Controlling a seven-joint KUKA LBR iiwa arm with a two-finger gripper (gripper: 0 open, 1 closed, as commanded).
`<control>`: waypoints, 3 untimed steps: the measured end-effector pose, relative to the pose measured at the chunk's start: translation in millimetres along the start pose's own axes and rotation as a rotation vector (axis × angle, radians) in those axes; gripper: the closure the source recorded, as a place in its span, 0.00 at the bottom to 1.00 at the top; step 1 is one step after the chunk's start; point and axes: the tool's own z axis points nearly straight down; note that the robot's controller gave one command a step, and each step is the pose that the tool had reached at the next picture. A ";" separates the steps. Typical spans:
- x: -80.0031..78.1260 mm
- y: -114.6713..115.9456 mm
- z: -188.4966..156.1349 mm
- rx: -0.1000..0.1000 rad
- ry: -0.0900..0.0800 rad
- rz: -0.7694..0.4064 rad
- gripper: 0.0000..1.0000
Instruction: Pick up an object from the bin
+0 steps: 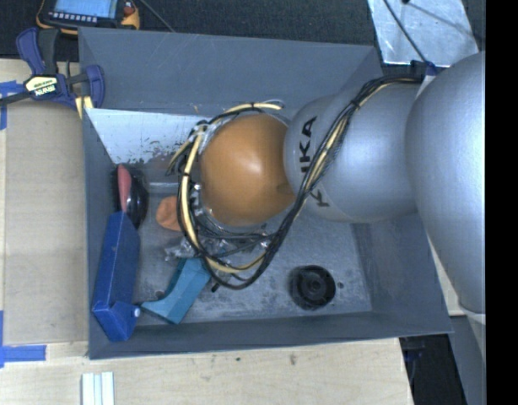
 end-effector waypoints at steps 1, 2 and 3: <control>0.2 -0.2 -12.2 0.001 0.001 0.001 1.00; 0.4 0.0 -21.8 0.001 0.001 0.001 1.00; 0.4 -0.1 -32.5 0.001 0.000 0.002 1.00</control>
Offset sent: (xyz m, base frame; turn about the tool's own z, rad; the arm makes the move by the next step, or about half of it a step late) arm 0.0001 -0.0001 0.0506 0.0000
